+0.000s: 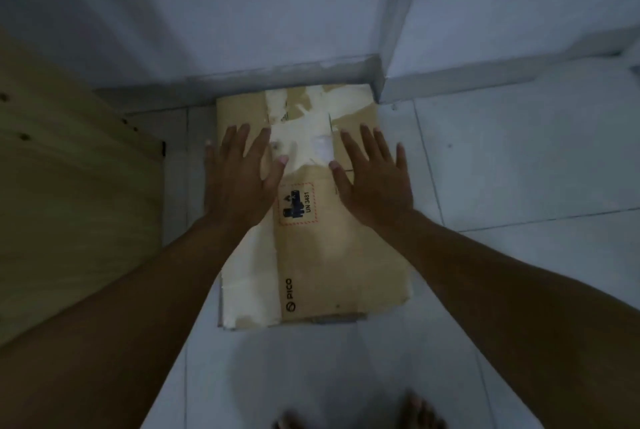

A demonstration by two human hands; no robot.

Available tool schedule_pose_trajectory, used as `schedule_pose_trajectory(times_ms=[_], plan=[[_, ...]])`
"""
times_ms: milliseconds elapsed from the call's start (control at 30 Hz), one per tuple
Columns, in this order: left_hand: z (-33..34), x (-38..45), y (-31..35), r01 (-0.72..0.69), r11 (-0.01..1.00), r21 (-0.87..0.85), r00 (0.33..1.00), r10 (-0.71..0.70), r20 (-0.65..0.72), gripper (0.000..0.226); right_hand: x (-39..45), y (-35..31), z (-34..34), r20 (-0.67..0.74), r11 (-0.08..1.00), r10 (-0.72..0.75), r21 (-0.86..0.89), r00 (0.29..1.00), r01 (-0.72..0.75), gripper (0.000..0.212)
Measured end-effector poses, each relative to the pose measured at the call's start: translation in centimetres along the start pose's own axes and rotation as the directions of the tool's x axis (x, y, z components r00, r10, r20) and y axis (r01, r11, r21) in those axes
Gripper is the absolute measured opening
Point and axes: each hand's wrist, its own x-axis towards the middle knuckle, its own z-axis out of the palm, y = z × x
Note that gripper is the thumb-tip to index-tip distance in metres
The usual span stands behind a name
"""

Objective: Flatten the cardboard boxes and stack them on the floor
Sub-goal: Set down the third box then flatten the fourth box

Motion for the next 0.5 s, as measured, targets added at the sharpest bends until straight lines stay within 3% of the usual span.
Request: schedule_pose_trajectory(times_ms=[167, 500], plan=[[-17.1, -0.3, 4.2, -0.004, 0.997, 0.082, 0.999, 0.008, -0.042, 0.062, -1.5, -4.5, -17.2, -0.056, 0.995, -0.089, 0.038, 0.994, 0.091, 0.063], [-52.3, -2.4, 11.8, 0.049, 0.997, 0.053, 0.976, -0.036, -0.213, 0.059, -3.8, -16.4, -51.0, -0.246, 0.971, -0.187, 0.103, 0.951, 0.217, 0.064]])
